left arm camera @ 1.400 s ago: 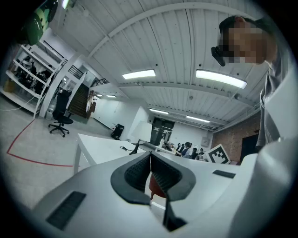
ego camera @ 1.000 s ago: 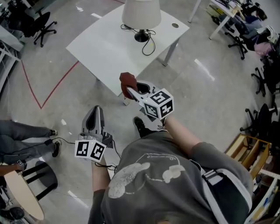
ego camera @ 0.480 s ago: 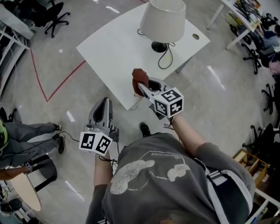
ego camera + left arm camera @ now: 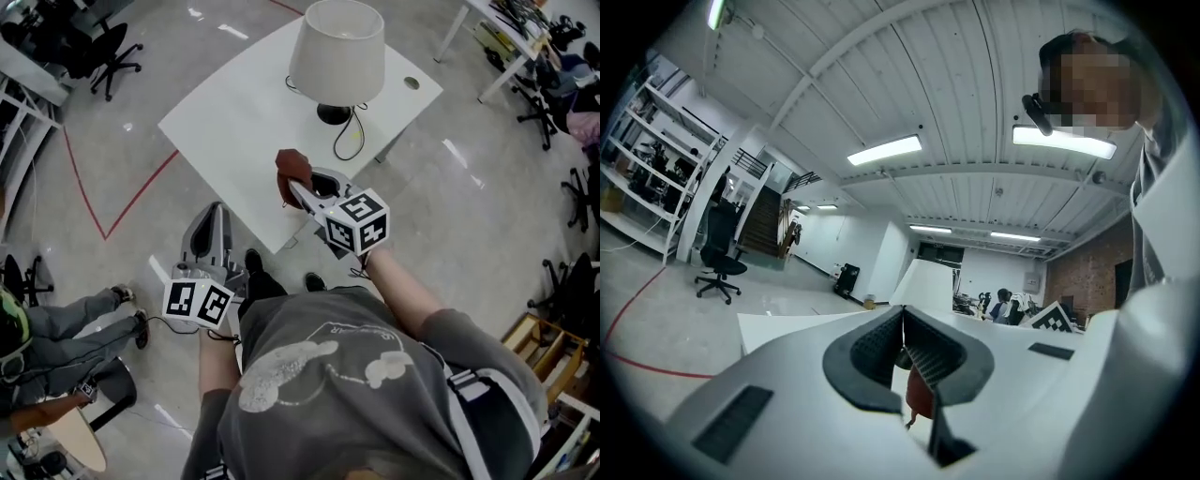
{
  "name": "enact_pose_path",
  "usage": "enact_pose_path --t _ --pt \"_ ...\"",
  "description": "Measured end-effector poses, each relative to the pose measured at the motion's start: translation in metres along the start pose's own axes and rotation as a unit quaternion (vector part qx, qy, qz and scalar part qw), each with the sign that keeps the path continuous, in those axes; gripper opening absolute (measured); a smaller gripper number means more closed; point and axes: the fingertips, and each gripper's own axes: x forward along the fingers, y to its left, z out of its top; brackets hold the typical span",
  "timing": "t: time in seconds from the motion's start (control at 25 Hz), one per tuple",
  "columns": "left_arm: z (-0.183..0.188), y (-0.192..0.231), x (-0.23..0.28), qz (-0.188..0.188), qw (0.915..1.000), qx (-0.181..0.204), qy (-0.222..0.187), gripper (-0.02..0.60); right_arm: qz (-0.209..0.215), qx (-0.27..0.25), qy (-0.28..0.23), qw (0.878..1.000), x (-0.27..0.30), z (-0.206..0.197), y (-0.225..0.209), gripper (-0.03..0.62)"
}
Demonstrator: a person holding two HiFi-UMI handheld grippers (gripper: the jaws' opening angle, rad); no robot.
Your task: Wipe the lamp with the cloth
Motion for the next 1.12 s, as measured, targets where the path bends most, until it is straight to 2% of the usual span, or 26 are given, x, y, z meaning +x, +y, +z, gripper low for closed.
enact_pose_path --t 0.16,0.32,0.56,0.72,1.12 --pt "0.003 0.013 0.037 -0.039 0.9992 0.001 0.0 0.008 -0.028 0.007 -0.006 1.0 0.01 0.002 -0.012 0.097" --pt "0.006 0.024 0.076 -0.08 0.9967 -0.003 0.008 0.008 -0.057 0.035 -0.021 0.998 0.021 0.012 -0.023 0.097" --pt "0.022 0.065 0.13 -0.126 0.9918 -0.005 0.019 0.008 -0.104 0.028 -0.032 0.994 0.062 0.038 -0.035 0.097" --pt "0.03 0.086 0.162 -0.155 0.9874 -0.006 0.031 0.008 -0.144 0.041 -0.053 0.987 0.082 0.056 -0.043 0.097" --pt "0.048 0.122 0.236 -0.233 0.9712 -0.012 0.049 0.008 -0.22 0.067 -0.07 0.971 0.136 0.091 -0.062 0.097"
